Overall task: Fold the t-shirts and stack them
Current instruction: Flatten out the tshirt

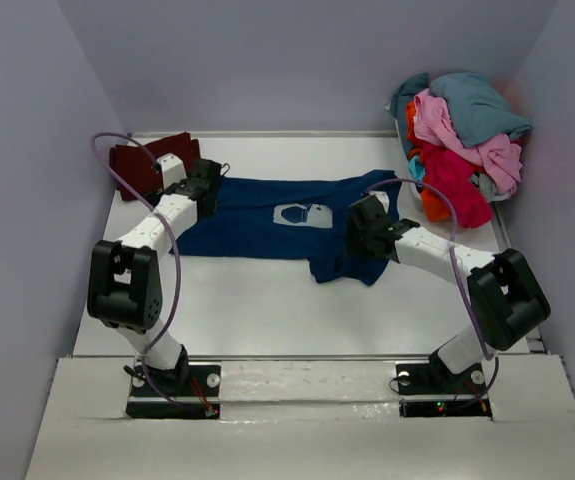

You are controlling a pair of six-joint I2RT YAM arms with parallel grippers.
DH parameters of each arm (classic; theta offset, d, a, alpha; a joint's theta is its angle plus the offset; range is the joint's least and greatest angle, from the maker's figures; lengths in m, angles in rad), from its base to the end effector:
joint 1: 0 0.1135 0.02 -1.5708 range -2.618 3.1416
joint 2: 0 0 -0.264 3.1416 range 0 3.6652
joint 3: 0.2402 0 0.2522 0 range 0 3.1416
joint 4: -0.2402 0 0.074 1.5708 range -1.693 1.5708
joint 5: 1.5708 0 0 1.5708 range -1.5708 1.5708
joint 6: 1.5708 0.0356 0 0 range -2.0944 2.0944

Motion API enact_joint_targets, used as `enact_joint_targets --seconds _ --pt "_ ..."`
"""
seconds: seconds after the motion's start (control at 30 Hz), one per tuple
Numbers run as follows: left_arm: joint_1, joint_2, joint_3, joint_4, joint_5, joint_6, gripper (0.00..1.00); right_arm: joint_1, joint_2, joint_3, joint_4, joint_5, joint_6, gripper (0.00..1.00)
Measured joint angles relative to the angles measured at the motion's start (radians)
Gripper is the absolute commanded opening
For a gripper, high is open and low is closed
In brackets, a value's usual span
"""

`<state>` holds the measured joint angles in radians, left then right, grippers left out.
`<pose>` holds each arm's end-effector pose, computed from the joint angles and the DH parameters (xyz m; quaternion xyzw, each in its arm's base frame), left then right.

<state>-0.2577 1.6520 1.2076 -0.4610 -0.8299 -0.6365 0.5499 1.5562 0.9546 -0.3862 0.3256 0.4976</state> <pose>0.3441 -0.0635 0.2484 -0.2921 0.8247 0.2144 0.4342 0.2714 0.1530 0.1984 0.0219 0.9460 0.0074 0.3232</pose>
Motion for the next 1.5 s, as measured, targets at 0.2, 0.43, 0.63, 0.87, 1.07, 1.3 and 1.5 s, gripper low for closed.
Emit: enact_joint_targets --seconds 0.2,0.43,0.63,0.87,1.07,1.3,1.5 --pt "0.043 0.021 -0.083 0.000 0.058 0.062 0.97 -0.013 0.000 -0.006 0.003 -0.009 -0.002 0.67" --pt "0.041 0.042 -0.154 0.036 0.140 0.145 0.97 -0.013 0.000 -0.006 0.004 -0.019 -0.004 0.67" --pt "0.049 0.079 -0.170 0.094 0.253 0.167 0.96 -0.013 0.000 -0.006 0.003 -0.026 -0.008 0.67" --pt "0.068 0.097 -0.170 0.142 0.333 0.168 0.95 -0.013 -0.013 -0.006 0.002 -0.035 -0.015 0.67" --pt "0.083 0.095 -0.175 0.155 0.362 0.141 0.96 -0.013 -0.035 -0.006 0.001 -0.038 -0.019 0.67" --pt "0.084 0.060 -0.198 0.155 0.352 0.128 0.96 -0.013 -0.024 0.011 -0.053 -0.055 -0.006 0.66" --pt "0.084 0.015 -0.220 0.159 0.328 0.134 0.95 -0.013 0.082 0.152 -0.165 -0.107 0.008 0.66"
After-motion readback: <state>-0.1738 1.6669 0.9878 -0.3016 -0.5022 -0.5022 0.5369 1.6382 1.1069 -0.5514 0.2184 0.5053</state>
